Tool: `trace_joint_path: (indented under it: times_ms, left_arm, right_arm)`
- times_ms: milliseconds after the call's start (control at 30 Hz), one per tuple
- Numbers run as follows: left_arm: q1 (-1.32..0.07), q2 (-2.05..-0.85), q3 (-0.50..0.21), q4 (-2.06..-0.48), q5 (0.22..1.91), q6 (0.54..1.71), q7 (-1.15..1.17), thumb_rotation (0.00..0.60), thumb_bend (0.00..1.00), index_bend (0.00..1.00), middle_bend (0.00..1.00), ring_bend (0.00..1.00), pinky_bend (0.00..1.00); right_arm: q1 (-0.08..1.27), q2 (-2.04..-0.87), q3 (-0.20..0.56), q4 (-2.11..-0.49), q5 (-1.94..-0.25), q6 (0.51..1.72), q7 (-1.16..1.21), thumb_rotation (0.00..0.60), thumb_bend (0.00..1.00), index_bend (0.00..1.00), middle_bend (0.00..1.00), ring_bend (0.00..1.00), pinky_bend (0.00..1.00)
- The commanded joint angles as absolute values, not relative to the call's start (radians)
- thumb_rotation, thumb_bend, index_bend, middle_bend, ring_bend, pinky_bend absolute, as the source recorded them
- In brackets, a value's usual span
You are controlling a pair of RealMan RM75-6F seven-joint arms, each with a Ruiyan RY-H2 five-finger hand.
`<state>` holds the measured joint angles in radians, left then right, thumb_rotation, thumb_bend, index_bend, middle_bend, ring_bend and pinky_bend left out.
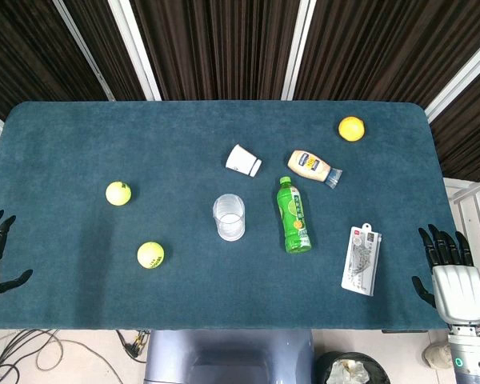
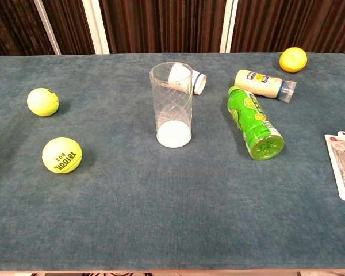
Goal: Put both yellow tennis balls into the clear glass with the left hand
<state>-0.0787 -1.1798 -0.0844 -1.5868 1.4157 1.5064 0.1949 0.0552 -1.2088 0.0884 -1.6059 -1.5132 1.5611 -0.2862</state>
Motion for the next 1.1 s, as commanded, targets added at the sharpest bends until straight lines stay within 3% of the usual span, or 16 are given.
trace_joint_path:
  times_ms: [33,767,967,1100]
  left_arm:
    - [-0.082,-1.184,-0.083,-1.586,1.414,1.501,0.203,0.600,0.04,0.10,0.00,0.00,0.00]
    - [-0.095,-1.173,-0.051,-1.594,1.522,1.516,0.143,0.600,0.00,0.10,0.00,0.00,0.00]
    - [-0.173,-1.136,-0.051,-1.659,1.585,1.425,0.164,0.600,0.00,0.10,0.00,0.00,0.04]
    - [-0.268,-1.104,-0.055,-1.737,1.594,1.274,0.193,0.600,0.00,0.10,0.00,0.00,0.06]
  right_arm:
    - [0.055,-1.208,0.089,-1.607,-1.513,1.562,-0.287,0.600,0.34,0.03,0.07,0.12,0.06]
    - [0.038,-1.180,0.093,-1.640,-1.526,1.601,-0.275,0.600,0.34,0.03,0.08,0.12,0.06]
    - [0.041,-1.183,0.091,-1.639,-1.522,1.589,-0.282,0.600,0.34,0.03,0.07,0.12,0.06]
    - [0.041,-1.184,0.091,-1.640,-1.520,1.588,-0.285,0.600,0.34,0.03,0.08,0.12,0.06]
